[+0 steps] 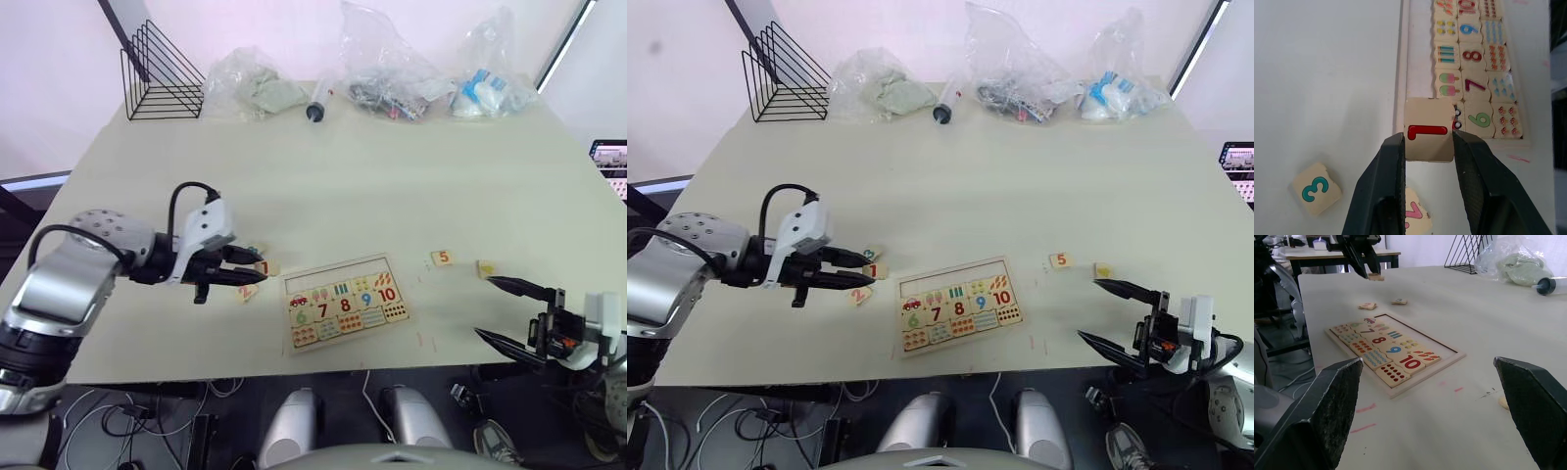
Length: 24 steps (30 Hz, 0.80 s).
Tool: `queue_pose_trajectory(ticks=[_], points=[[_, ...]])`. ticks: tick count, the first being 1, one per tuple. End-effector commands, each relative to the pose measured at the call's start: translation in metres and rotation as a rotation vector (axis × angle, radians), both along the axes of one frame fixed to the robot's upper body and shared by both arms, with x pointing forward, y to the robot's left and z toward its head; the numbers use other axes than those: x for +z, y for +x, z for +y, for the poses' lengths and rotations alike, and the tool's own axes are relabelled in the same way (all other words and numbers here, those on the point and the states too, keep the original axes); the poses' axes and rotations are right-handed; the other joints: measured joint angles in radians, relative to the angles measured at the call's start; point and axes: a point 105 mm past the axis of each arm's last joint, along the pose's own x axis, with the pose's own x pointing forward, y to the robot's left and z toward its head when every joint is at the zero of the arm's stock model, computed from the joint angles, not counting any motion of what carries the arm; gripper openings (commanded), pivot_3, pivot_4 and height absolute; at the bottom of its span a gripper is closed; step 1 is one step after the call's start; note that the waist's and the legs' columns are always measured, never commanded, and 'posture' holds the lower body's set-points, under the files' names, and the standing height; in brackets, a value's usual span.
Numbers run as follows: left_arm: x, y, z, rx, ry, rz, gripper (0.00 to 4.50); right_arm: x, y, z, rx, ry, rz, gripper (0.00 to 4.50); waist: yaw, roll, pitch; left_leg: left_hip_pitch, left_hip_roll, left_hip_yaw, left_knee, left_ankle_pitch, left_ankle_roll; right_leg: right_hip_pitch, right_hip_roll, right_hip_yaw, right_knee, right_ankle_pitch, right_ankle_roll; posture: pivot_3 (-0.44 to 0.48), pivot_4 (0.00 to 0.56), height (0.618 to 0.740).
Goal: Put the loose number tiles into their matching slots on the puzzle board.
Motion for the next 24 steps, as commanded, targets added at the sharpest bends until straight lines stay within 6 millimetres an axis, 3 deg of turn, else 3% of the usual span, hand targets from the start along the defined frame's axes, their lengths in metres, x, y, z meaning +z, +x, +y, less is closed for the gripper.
queue_pose_trajectory(ticks=[1, 15, 24], points=[[0.006, 0.005, -0.009, 0.020, 0.087, -0.076, 0.95, 0.009, 0.000, 0.001, 0.004, -0.002, -0.044, 4.50, 0.001, 0.000, 0.000, 0.000, 0.000, 0.000, 0.000, 0.000, 0.000, 0.000, 0.000, 0.000, 0.000, 0.000, 0.000, 0.000, 0.150, 0.740], [-0.008, 0.000, -0.046, 0.041, 0.218, 0.027, 0.95, 0.010, 0.008, 0.005, 0.019, 0.002, -0.056, 4.50, 0.001, -0.002, 0.001, 0.000, 0.000, 0.002, 0.001, 0.000, 0.000, 0.001, 0.003, 0.000, 0.000, 0.000, 0.000, 0.000, 0.150, 0.740], [-0.015, 0.008, -0.047, 0.064, 0.245, 0.051, 0.95, 0.012, 0.011, 0.008, 0.017, 0.003, -0.069, 4.50, 0.001, -0.002, 0.001, -0.001, 0.000, 0.002, 0.001, 0.000, 0.000, 0.001, 0.005, 0.001, 0.000, 0.000, 0.000, 0.000, 0.150, 0.740]])
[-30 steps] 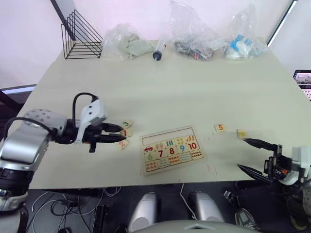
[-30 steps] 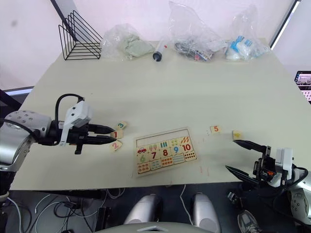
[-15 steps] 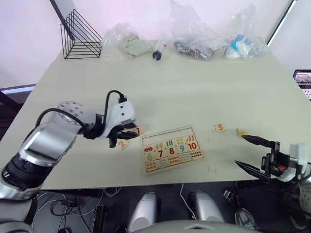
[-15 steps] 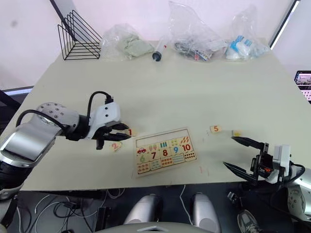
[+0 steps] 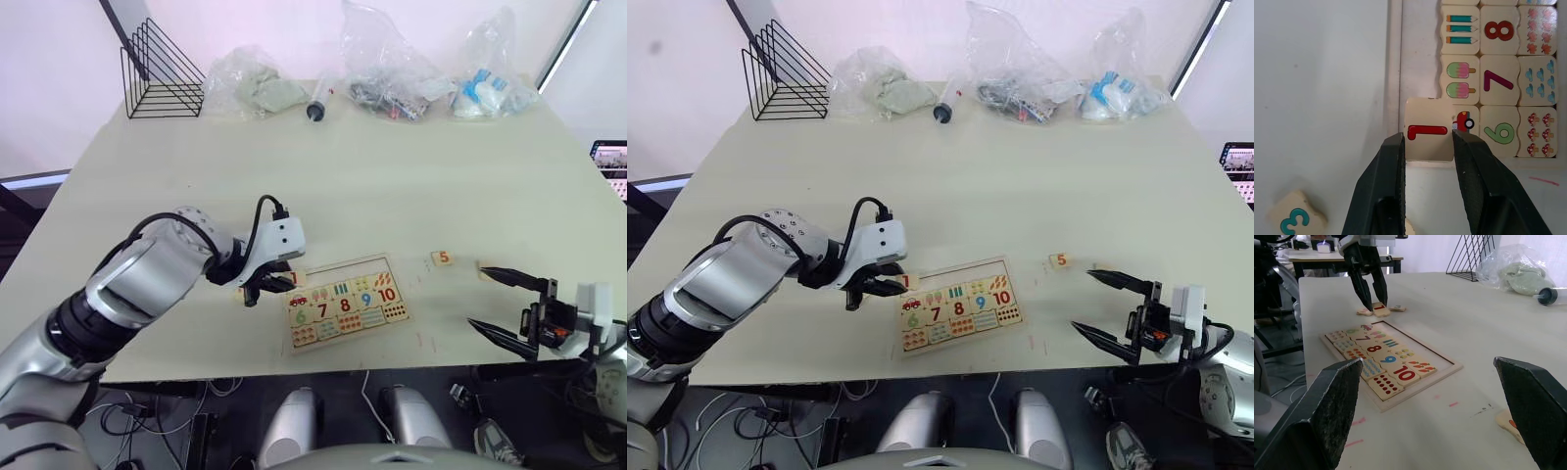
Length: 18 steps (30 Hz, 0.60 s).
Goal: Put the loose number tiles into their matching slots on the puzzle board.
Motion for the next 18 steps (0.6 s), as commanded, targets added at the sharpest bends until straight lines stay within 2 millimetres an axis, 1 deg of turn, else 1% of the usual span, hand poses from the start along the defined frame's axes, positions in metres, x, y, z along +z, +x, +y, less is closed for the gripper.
queue_pose_trajectory(ticks=[1, 13, 18], points=[[0.0021, 0.0049, 0.0005, 0.000, 0.013, -0.018, 0.95, 0.0073, 0.0016, -0.0003, -0.004, -0.003, -0.042, 4.50, 0.000, 0.000, 0.000, 0.000, 0.000, 0.000, 0.000, 0.000, 0.000, 0.000, 0.000, 0.000, 0.000, 0.000, 0.000, 0.000, 0.150, 0.740], [-0.0056, 0.0108, 0.0050, -0.016, 0.021, -0.012, 0.95, 0.0099, 0.0012, 0.0019, -0.009, -0.008, -0.047, 4.50, 0.000, 0.000, 0.000, 0.000, 0.000, 0.000, 0.000, 0.000, 0.000, 0.000, 0.000, 0.001, 0.000, 0.000, 0.000, 0.000, 0.150, 0.740], [-0.0079, 0.0058, 0.0041, -0.041, 0.018, 0.009, 0.95, 0.0095, 0.0001, 0.0021, -0.012, -0.012, -0.044, 4.50, 0.000, 0.000, 0.000, 0.000, 0.000, 0.000, 0.000, 0.000, 0.000, 0.000, 0.000, 0.001, 0.000, 0.000, 0.000, 0.000, 0.150, 0.740]])
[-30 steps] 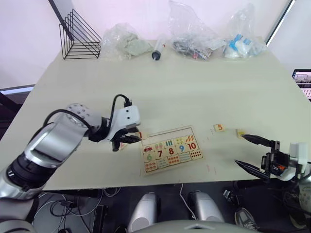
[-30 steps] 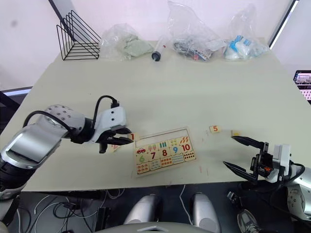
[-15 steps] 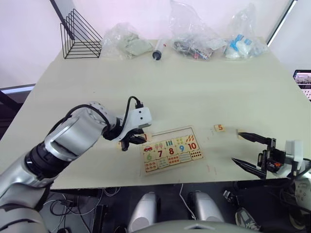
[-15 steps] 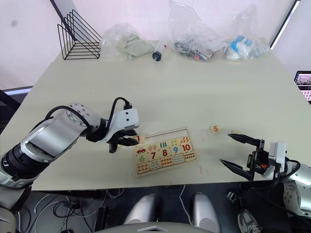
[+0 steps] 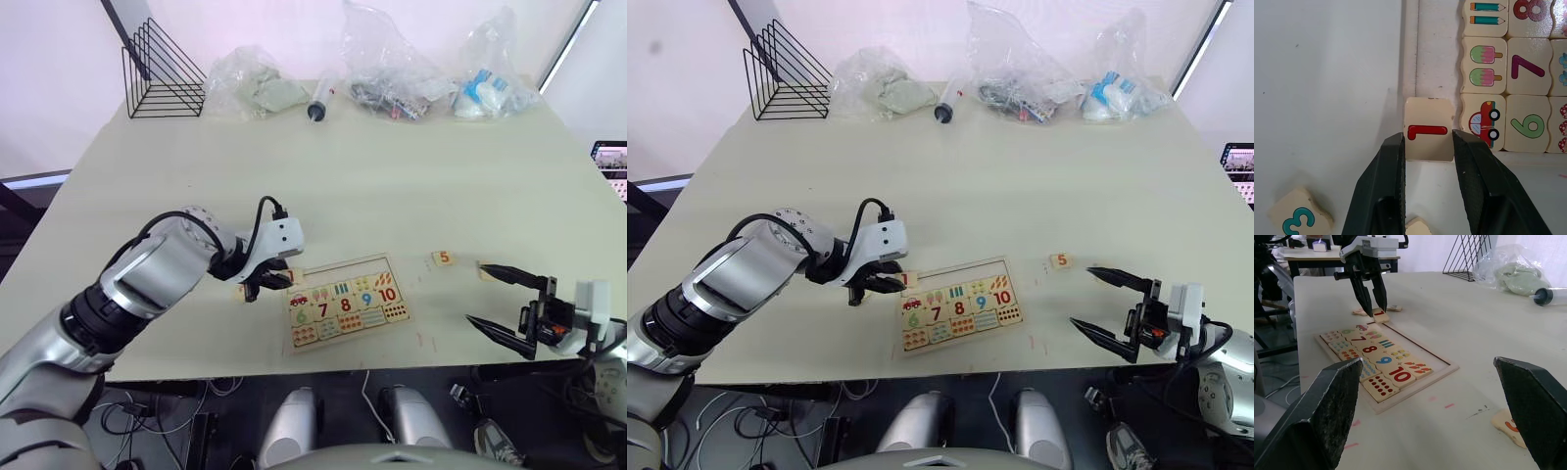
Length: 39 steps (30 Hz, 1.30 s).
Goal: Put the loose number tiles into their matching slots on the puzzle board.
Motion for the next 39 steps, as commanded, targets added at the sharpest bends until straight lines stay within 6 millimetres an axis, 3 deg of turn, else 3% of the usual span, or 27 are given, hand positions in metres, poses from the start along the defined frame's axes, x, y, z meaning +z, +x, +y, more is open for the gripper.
queue_pose_trajectory(ticks=[1, 19, 39], points=[[0.003, -0.003, -0.001, -0.032, 0.004, -0.013, 0.95, 0.008, -0.002, 0.002, 0.008, -0.012, -0.039, 4.50, 0.000, 0.000, 0.000, 0.000, 0.000, 0.000, 0.000, 0.000, 0.000, 0.000, 0.000, 0.000, 0.000, 0.000, 0.000, 0.000, 0.150, 0.740], [-0.001, 0.000, 0.003, -0.051, 0.021, -0.024, 0.95, 0.007, -0.002, 0.003, -0.008, -0.018, -0.043, 4.50, 0.000, 0.000, 0.000, 0.000, 0.000, 0.000, 0.000, 0.000, 0.000, 0.000, 0.000, 0.000, 0.000, 0.000, 0.000, 0.000, 0.150, 0.740], [-0.002, 0.002, -0.008, -0.102, 0.013, -0.019, 0.95, 0.005, -0.005, 0.003, -0.028, -0.026, -0.052, 4.50, 0.000, 0.000, 0.000, 0.000, 0.000, 0.000, 0.000, 0.000, 0.000, 0.000, 0.000, 0.000, 0.001, 0.000, 0.000, 0.000, 0.150, 0.740]])
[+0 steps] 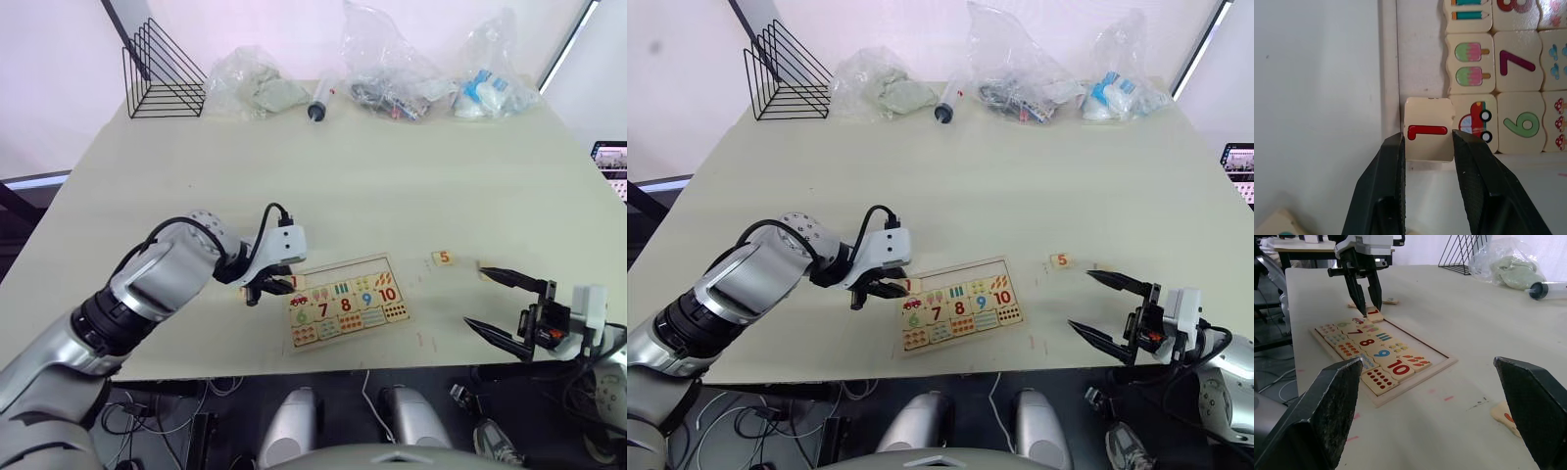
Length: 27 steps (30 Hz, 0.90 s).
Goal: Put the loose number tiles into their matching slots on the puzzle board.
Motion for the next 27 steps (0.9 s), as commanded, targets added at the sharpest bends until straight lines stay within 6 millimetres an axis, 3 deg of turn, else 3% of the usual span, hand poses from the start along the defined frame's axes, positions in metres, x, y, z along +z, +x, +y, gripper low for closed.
queue_pose_trajectory(ticks=[1, 27], points=[[0.0061, 0.0014, -0.0023, -0.024, 0.007, -0.027, 0.95, 0.0093, -0.0019, 0.0023, 0.008, -0.005, -0.053, 4.50, 0.000, 0.000, 0.000, 0.000, 0.000, 0.000, 0.000, 0.000, 0.000, 0.000, 0.000, 0.000, 0.000, 0.000, 0.000, 0.000, 0.150, 0.740], [0.0004, -0.0006, 0.0007, -0.023, 0.022, -0.010, 0.95, 0.0058, -0.0038, 0.0007, 0.005, -0.012, -0.051, 4.50, 0.000, 0.000, 0.000, 0.000, 0.000, 0.000, 0.000, 0.000, 0.000, 0.000, 0.000, 0.000, 0.000, 0.000, 0.000, 0.000, 0.150, 0.740]])
